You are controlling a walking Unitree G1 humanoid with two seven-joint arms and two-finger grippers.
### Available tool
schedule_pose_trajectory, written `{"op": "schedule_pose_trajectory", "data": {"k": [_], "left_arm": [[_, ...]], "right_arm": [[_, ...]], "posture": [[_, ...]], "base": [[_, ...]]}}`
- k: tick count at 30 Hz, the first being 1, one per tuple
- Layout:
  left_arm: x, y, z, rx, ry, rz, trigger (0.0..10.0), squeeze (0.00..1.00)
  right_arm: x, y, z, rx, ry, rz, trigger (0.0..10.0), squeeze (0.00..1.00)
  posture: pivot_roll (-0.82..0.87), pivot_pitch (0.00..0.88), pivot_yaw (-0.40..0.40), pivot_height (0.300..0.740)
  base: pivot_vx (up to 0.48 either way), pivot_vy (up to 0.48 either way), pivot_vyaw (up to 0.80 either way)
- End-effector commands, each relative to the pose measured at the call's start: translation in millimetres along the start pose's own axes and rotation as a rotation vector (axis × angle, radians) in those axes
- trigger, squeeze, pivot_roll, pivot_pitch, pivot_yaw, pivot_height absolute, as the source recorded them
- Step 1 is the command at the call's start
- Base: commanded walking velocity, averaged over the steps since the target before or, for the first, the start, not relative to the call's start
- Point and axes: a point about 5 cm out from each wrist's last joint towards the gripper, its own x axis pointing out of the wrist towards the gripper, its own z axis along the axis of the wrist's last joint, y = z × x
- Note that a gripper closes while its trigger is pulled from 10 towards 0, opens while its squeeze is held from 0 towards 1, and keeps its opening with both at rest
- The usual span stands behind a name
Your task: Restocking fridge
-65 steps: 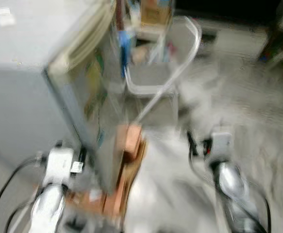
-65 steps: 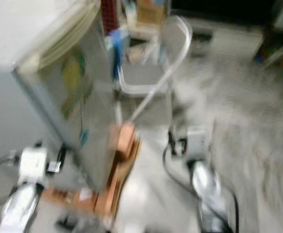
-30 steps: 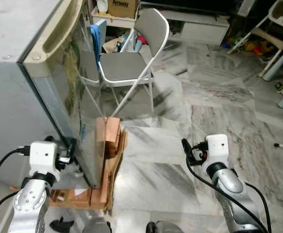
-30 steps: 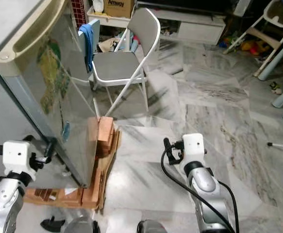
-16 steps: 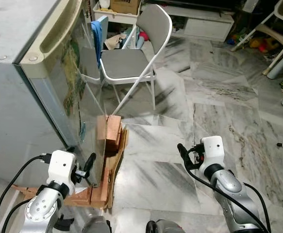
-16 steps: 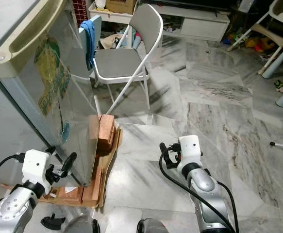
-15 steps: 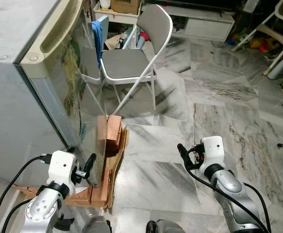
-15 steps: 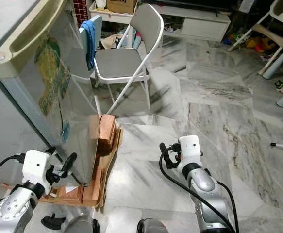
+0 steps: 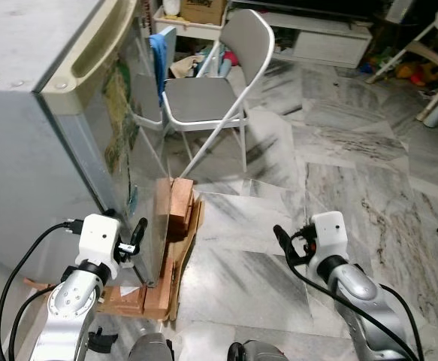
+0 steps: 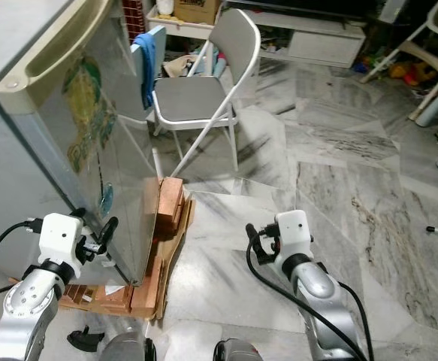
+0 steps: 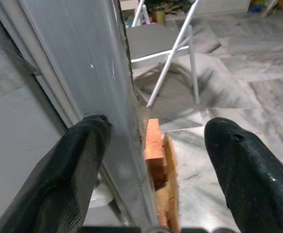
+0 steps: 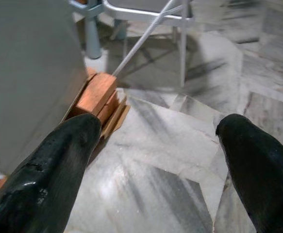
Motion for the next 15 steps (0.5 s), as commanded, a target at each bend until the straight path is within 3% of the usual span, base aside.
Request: {"op": "schedule_pose_trajectory", "data": {"k": [1,11,15], "left_arm": [[5.0,23.8,10,0.027,-0.033,0.113,10.0,0.0],[8.8,35.5,11,0.061,-0.038,0.193,10.0,0.0],[17.7,32.3,17,0.054,-0.063,0.173,10.0,0.0]], "right_arm": [[-7.8,-1.9,-3,-0.004,0.021,0.042,10.0,0.0],[-30.2,-6.1,-23,-0.003,0.085,0.204,10.0,0.0],[-29.4,4.2,-39,-0.008,0.102,0.229,10.0,0.0]], "posture": [[0.1,0.043,-0.054,0.74],[0.08,0.041,-0.049,0.74],[0.09,0.038,-0.05,0.74]], "base": [[0.0,0.0,0.0],[0.0,0.0,0.0],[0.0,0.0,0.0]]}}
